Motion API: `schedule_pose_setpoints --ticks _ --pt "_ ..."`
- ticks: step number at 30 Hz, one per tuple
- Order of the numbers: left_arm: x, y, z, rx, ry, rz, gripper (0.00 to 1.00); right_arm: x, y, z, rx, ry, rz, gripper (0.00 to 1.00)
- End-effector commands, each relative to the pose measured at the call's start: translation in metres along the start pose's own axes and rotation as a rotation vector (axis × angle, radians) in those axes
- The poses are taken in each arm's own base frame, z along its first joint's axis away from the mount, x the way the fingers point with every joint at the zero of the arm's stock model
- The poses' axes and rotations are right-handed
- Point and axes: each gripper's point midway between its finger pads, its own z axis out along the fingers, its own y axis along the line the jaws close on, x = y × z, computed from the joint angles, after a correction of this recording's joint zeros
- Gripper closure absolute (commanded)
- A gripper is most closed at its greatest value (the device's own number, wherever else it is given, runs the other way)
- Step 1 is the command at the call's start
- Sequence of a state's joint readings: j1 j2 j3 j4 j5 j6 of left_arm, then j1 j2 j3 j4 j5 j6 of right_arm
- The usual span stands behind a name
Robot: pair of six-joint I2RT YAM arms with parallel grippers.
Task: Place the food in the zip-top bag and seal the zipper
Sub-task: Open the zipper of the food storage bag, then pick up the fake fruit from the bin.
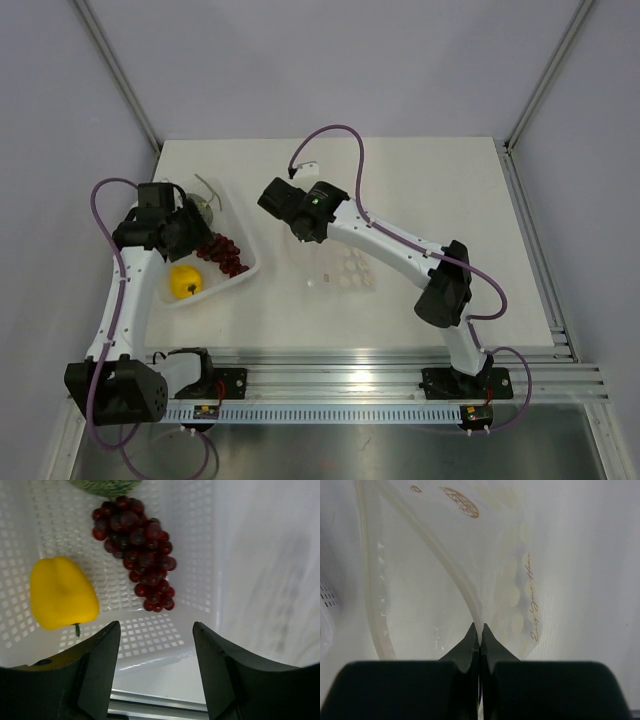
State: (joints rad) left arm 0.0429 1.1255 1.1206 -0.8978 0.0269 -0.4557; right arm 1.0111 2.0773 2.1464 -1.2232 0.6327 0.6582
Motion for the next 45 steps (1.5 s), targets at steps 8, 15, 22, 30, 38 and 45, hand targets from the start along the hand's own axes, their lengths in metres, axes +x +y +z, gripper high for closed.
schedule_pose_setpoints --ticks 8,15,22,30,38,45 --pt "0.02 0.087 0.024 -0.385 -0.023 -0.134 0.08 -0.017 0.005 -0.022 -0.116 -0.061 0.035 1.0" --pt "0.015 0.095 0.048 -0.445 0.015 -0.169 0.07 -0.024 0.01 -0.028 -0.164 -0.094 0.028 1.0" --pt "0.027 0.102 0.066 -0.482 0.077 -0.173 0.03 -0.026 0.011 -0.03 -0.189 -0.11 0.022 1.0" --pt "0.038 0.105 0.084 -0.493 0.135 -0.172 0.15 -0.023 0.015 -0.029 -0.201 -0.105 0.013 1.0" --pt "0.032 0.1 0.077 -0.467 0.111 -0.183 0.4 -0.022 0.012 -0.031 -0.201 -0.102 0.029 1.0" --pt "-0.021 0.068 0.018 -0.327 -0.088 -0.182 0.53 -0.023 0.01 -0.032 -0.19 -0.101 0.034 1.0"
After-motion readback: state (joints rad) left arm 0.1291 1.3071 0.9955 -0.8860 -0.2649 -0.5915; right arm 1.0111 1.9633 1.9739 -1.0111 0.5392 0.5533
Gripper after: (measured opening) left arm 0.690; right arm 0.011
